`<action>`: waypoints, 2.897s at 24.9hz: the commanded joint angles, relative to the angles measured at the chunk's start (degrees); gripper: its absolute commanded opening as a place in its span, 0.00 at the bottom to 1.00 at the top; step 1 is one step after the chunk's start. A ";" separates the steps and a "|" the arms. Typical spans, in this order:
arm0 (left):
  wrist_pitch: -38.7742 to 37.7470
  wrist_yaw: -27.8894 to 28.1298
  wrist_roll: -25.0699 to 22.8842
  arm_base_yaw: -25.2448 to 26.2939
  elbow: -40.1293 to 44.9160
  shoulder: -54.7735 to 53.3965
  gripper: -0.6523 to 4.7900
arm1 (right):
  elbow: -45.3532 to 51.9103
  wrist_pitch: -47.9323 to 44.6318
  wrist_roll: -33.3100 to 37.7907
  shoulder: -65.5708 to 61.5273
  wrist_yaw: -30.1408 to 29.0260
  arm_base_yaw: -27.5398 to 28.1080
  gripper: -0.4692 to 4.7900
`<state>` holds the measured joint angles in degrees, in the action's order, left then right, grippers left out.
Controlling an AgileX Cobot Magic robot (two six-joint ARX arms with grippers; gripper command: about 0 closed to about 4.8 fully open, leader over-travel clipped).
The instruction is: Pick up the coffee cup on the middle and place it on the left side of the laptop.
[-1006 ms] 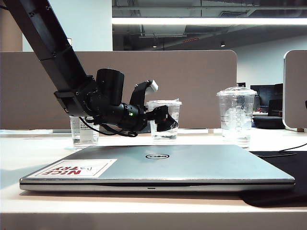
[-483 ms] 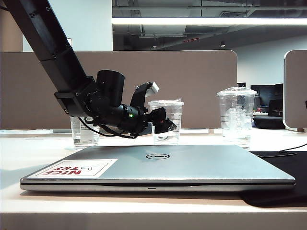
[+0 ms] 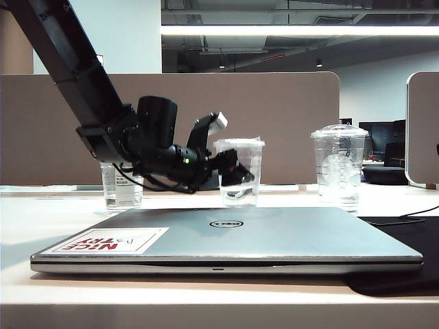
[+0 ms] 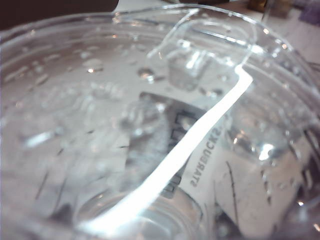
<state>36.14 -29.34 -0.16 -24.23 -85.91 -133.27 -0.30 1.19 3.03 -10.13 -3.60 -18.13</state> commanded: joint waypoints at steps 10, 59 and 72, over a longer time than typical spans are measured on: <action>1.11 -10.01 2.14 2.93 -0.15 8.48 0.74 | 0.22 -0.98 -0.04 0.04 0.00 -0.07 0.08; 24.85 10.01 3.87 20.52 75.52 55.32 0.74 | 0.22 -0.96 -0.04 4.39 0.00 -0.13 0.08; 40.19 9.81 3.76 20.52 75.95 37.73 0.74 | 0.22 -0.98 -0.04 4.37 0.00 -0.07 0.08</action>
<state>74.32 -19.07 4.49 -3.75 -9.82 -95.09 -0.32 1.19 3.01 -5.74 -3.57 -18.15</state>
